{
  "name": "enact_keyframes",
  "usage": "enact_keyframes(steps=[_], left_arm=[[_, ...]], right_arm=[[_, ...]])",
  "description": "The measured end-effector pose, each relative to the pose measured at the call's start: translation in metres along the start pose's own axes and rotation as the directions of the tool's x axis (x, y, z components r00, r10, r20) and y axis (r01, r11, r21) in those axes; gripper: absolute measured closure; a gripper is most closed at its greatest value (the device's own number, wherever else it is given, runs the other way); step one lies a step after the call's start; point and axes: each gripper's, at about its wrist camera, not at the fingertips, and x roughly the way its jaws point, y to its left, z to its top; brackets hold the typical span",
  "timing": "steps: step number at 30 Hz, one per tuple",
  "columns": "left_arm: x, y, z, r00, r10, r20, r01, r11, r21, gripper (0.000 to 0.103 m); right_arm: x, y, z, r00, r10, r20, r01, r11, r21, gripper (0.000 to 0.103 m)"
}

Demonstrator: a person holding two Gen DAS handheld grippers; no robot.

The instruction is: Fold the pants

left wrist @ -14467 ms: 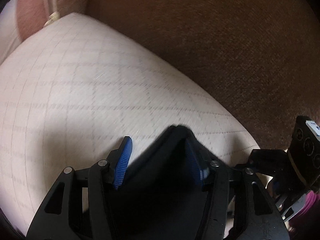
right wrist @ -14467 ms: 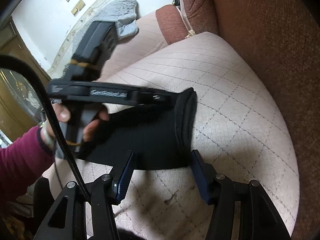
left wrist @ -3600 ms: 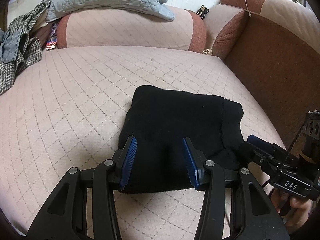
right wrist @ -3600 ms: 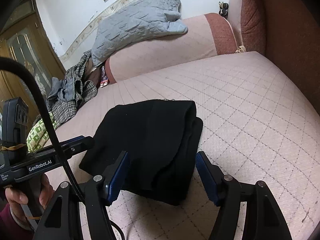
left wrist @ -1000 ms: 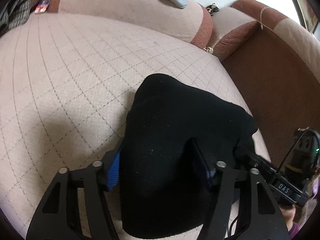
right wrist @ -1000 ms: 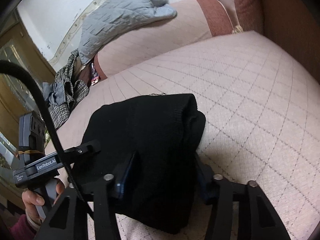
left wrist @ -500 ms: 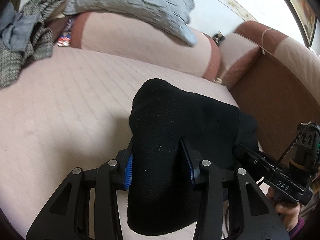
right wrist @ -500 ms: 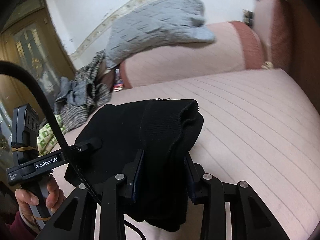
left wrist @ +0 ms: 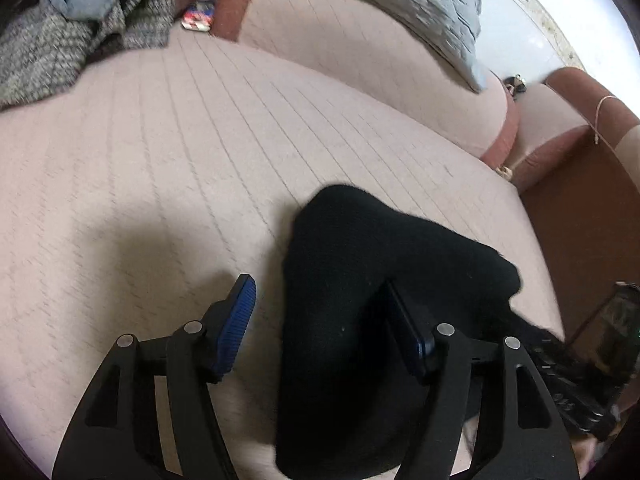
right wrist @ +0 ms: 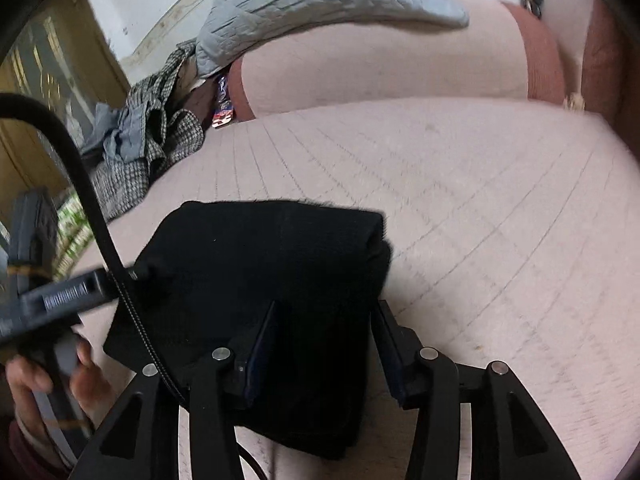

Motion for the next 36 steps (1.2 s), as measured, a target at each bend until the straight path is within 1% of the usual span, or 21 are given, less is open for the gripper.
enact_keyframes(steps=[1,3,4,5,6,8,10,14,18,20,23,27,29,33,36], left_arm=[[-0.003,0.0,0.0,1.0,0.01,0.008,-0.01,1.0,0.004,0.036],[-0.009,-0.006,-0.002,0.999,0.036,0.04,-0.038,0.999,0.034,0.036],[-0.014,-0.009,-0.004,0.995,0.066,0.069,-0.07,0.996,0.06,0.036],[-0.02,-0.012,-0.006,0.99,0.093,0.102,-0.102,0.991,0.085,0.036],[-0.024,-0.014,-0.006,0.987,0.101,0.128,-0.113,0.989,0.097,0.036],[-0.025,-0.014,-0.006,0.984,0.094,0.15,-0.109,0.989,0.098,0.037],[-0.027,-0.013,-0.005,0.983,0.094,0.158,-0.11,0.99,0.094,0.036],[-0.021,-0.015,-0.002,0.98,0.122,0.155,-0.14,0.984,0.107,0.037],[-0.016,-0.023,-0.002,0.98,0.127,0.151,-0.147,0.98,0.134,0.037],[-0.013,-0.026,-0.003,0.98,0.132,0.149,-0.154,0.977,0.149,0.037],[-0.005,-0.028,-0.003,0.982,0.133,0.134,-0.154,0.975,0.159,0.036],[0.008,-0.029,-0.001,0.987,0.127,0.102,-0.142,0.977,0.159,0.036],[0.014,-0.028,-0.001,0.988,0.125,0.089,-0.137,0.979,0.151,0.036],[0.015,-0.027,-0.001,0.989,0.122,0.084,-0.133,0.98,0.148,0.036],[0.011,-0.028,-0.002,0.988,0.121,0.091,-0.134,0.98,0.148,0.036]], right_arm=[[-0.009,0.002,0.003,0.999,-0.029,0.023,0.03,0.999,-0.025,0.058],[-0.023,0.004,0.01,0.997,-0.039,0.073,0.042,0.998,-0.044,0.058],[-0.033,0.004,0.014,0.994,-0.029,0.11,0.034,0.998,-0.045,0.058],[-0.039,0.005,0.017,0.991,-0.014,0.13,0.019,0.999,-0.043,0.058],[-0.044,0.008,0.021,0.99,0.017,0.143,-0.011,0.999,-0.044,0.058],[-0.042,0.015,0.025,0.988,0.067,0.137,-0.06,0.996,-0.06,0.058],[-0.036,0.025,0.027,0.988,0.077,0.131,-0.065,0.993,-0.097,0.058],[-0.018,0.043,0.029,0.99,0.097,0.103,-0.08,0.985,-0.152,0.058],[0.002,0.053,0.03,0.993,0.096,0.069,-0.082,0.981,-0.178,0.058],[0.009,0.052,0.029,0.995,0.085,0.056,-0.074,0.981,-0.179,0.058],[0.019,0.045,0.027,0.998,0.038,0.041,-0.031,0.984,-0.175,0.058],[0.038,0.034,0.022,1.0,0.029,0.006,-0.028,0.986,-0.164,0.057],[0.043,0.035,0.021,1.0,0.019,0.014,-0.016,0.984,-0.18,0.057],[0.039,0.036,0.021,1.0,0.022,0.015,-0.018,0.982,-0.185,0.055],[0.02,0.033,0.022,0.998,0.057,0.023,-0.053,0.986,-0.157,0.055]])
